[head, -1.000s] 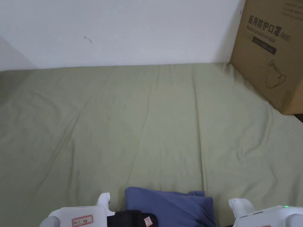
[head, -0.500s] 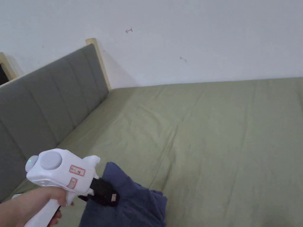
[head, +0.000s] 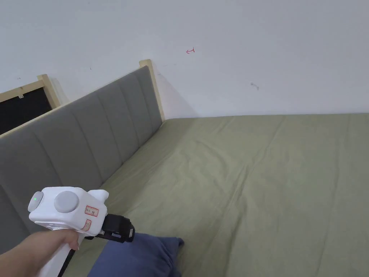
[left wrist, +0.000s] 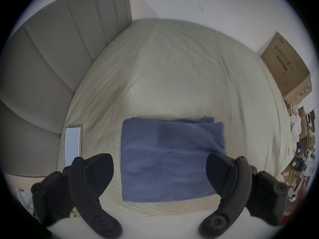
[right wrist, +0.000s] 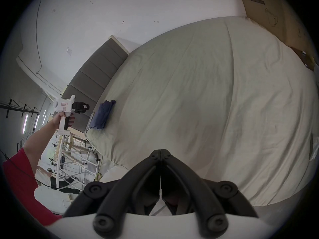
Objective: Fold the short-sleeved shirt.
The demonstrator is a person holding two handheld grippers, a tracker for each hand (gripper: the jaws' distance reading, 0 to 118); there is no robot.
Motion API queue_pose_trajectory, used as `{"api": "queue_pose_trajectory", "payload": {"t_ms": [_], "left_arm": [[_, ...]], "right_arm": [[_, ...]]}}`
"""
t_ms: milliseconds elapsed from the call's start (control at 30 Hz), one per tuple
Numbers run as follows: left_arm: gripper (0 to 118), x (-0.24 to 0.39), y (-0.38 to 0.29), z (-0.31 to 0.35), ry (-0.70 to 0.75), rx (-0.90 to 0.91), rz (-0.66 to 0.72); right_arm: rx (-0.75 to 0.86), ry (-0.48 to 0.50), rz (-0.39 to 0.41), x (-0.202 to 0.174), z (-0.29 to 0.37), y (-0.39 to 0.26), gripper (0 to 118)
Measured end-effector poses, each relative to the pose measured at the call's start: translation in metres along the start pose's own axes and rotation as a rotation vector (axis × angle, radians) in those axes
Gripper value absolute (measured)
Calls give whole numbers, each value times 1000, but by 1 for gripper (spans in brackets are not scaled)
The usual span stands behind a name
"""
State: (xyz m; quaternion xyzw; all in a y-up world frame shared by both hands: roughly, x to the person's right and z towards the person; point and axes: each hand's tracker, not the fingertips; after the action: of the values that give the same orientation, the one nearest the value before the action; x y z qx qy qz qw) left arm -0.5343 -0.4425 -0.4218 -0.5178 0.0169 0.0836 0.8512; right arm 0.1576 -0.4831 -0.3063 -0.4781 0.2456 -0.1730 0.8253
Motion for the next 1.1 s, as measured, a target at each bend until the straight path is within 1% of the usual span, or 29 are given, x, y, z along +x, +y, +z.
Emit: {"api": "queue_pose_trajectory", "payload": {"t_ms": [67, 100, 133, 167, 233, 267, 300, 367, 400, 467, 533, 567, 600, 633, 700, 733, 767, 800, 867, 933, 967, 1100], "left_arm": [[111, 24, -24, 15, -54, 110, 37], [109, 37, -35, 24, -87, 198, 78], [102, 51, -45, 35, -110, 279, 77], [75, 78, -60, 46, -168, 315, 71], [16, 132, -89, 67, -153, 400, -20], [3, 156, -103, 77, -146, 450, -66], [2, 185, -121, 85, -156, 496, -84], [1, 223, -144, 103, -314, 536, -87], [1, 243, -155, 112, -342, 565, -85], [0, 278, -170, 124, -355, 661, -76], [0, 304, -187, 143, -330, 816, -129], [0, 320, -192, 149, -291, 906, -156], [0, 331, -198, 157, -247, 978, -172], [0, 340, -202, 162, -212, 1024, -181], [0, 357, -209, 169, -160, 1085, -220], [0, 363, -213, 171, -125, 1109, -238], [0, 368, -219, 172, -89, 1131, -253], [0, 372, -223, 173, -52, 1138, -265], [0, 376, -229, 168, -39, 1156, -273], [0, 377, -233, 161, -25, 1152, -280], [0, 379, -233, 157, -1, 1149, -269], [0, 377, -236, 152, 22, 1151, -231]], "right_arm": [[40, -14, 0, 0, 9, 0, 0], [67, -17, 1, 0, 14, 1, 0], [89, -22, -1, 0, 21, 1, 0], [116, -32, -5, -2, 28, 1, 0], [170, -37, -16, -6, 46, 0, 0], [191, -31, -21, -8, 53, 0, 0], [208, -29, -25, -11, 62, 0, 0], [241, -24, -31, -18, 78, -1, 0], [269, -25, -39, -22, 87, 0, 0], [333, -13, -53, -32, 102, 0, 0], [413, 7, -42, -43, 118, -1, 0], [470, -6, -12, -49, 126, -2, 0], [538, -33, 37, -58, 133, -5, 0], [630, -89, 109, -67, 140, -9, 0], [852, -243, 269, -84, 149, -23, 0], [941, -300, 327, -86, 149, -30, 0], [1025, -357, 373, -90, 149, -37, 0], [1084, -387, 402, -93, 147, -43, 0], [1174, -449, 440, -97, 141, -54, 0], [1130, -514, 445, -94, 128, -54, 0], [1113, -517, 435, -92, 124, -54, 0], [1110, -512, 324, -80, 114, -54, 0]]}}
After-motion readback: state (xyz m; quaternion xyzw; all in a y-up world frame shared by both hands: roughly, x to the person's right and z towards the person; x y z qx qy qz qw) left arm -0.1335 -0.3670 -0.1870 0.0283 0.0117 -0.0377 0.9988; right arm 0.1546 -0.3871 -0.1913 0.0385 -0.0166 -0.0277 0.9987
